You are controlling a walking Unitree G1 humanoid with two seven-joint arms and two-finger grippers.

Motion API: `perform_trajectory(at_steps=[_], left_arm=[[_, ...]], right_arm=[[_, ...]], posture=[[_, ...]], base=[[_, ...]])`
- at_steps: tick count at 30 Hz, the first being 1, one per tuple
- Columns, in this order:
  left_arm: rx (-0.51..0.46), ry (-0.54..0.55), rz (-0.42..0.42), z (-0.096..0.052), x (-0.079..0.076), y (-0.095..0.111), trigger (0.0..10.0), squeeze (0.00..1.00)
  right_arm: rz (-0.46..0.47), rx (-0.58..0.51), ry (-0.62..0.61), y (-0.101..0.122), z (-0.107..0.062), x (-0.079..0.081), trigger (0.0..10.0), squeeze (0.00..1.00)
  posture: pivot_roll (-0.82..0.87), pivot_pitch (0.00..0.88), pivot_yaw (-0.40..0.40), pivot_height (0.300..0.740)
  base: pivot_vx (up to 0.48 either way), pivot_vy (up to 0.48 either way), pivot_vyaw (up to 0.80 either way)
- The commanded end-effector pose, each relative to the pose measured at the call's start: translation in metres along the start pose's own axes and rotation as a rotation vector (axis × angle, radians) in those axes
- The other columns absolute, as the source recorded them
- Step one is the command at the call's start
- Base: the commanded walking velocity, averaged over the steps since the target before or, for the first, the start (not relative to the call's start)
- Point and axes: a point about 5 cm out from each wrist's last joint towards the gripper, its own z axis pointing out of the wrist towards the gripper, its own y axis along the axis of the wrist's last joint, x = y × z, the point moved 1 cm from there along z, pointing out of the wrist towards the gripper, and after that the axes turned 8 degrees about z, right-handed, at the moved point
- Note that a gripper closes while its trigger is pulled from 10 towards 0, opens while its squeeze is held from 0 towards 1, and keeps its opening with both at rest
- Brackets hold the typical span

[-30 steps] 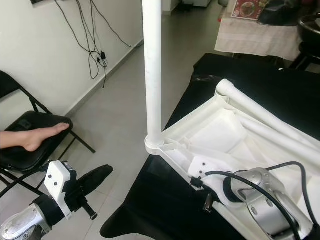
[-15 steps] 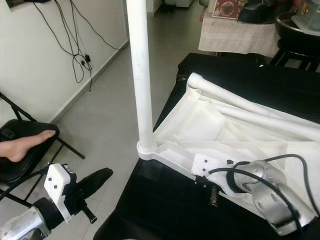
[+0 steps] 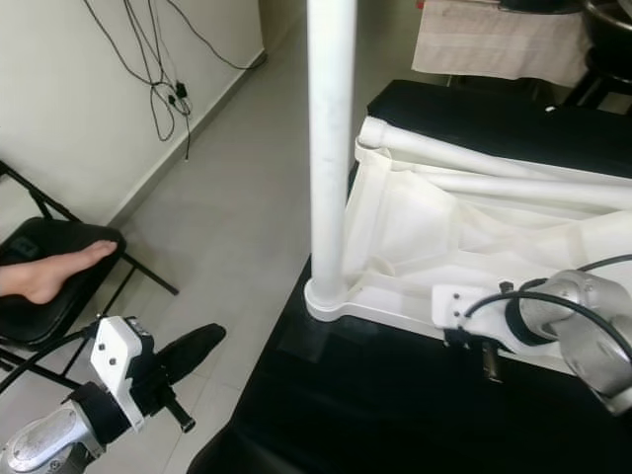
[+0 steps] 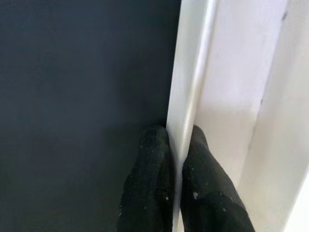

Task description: Building children table

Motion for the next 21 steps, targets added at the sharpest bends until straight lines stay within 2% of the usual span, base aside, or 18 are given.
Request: perform_trajectory(at_steps=[1,3,4,8,9,14,16,17,18,21], left_arm=[[0.015,0.002,0.006,-0.003,0.0,-0.002,10.0,0.0],[0.015,0.002,0.006,-0.003,0.0,-0.002,10.0,0.0],[0.016,0.001,0.006,-0.002,-0.001,-0.002,10.0,0.0],[0.018,-0.001,0.004,-0.002,-0.002,-0.003,10.0,0.0],[0.019,-0.002,0.002,-0.002,-0.003,-0.004,10.0,0.0],[0.019,-0.005,-0.001,-0.001,-0.005,-0.005,10.0,0.0],[0.019,-0.004,-0.003,0.0,-0.005,-0.005,10.0,0.0],[0.018,-0.003,-0.003,0.0,-0.005,-0.005,10.0,0.0],[0.018,-0.003,-0.003,0.0,-0.005,-0.005,10.0,0.0],[0.016,-0.001,-0.006,-0.001,-0.005,-0.005,10.0,0.0]], right_arm=[[0.005,0.162,-0.103,-0.024,-0.009,-0.011,0.0,0.0],[0.004,0.183,-0.122,-0.028,-0.01,-0.014,0.0,0.0],[0.013,0.155,-0.145,-0.024,-0.012,-0.018,10.0,0.0],[0.012,0.099,-0.166,-0.016,-0.015,-0.022,10.0,0.0],[0.009,0.067,-0.165,-0.012,-0.017,-0.024,10.0,1.0],[-0.022,0.035,-0.175,-0.01,-0.03,-0.031,10.0,1.0],[-0.024,-0.084,-0.144,0.004,-0.036,-0.031,10.0,1.0],[-0.037,-0.186,-0.106,0.017,-0.041,-0.029,10.0,1.0],[-0.037,-0.186,-0.106,0.017,-0.041,-0.029,10.0,1.0],[-0.097,-0.377,-0.04,0.049,-0.049,-0.021,10.0,1.0]], posture=[[-0.08,0.143,0.014,0.74],[-0.08,0.143,0.014,0.74],[-0.08,0.135,0.02,0.74],[-0.08,0.129,0.019,0.74],[-0.08,0.122,0.019,0.74],[-0.08,0.115,0.015,0.74],[-0.08,0.109,0.013,0.74],[-0.08,0.104,0.01,0.74],[-0.08,0.104,0.01,0.74],[-0.08,0.098,0.006,0.74]], base=[[0.0,0.0,0.0],[0.0,0.0,0.0],[0.0,0.0,0.0],[0.0,0.0,0.0],[0.0,0.0,0.0],[0.0,0.0,0.0],[0.0,0.0,0.0],[0.0,0.0,0.0],[0.0,0.0,0.0],[0.0,0.0,0.0]])
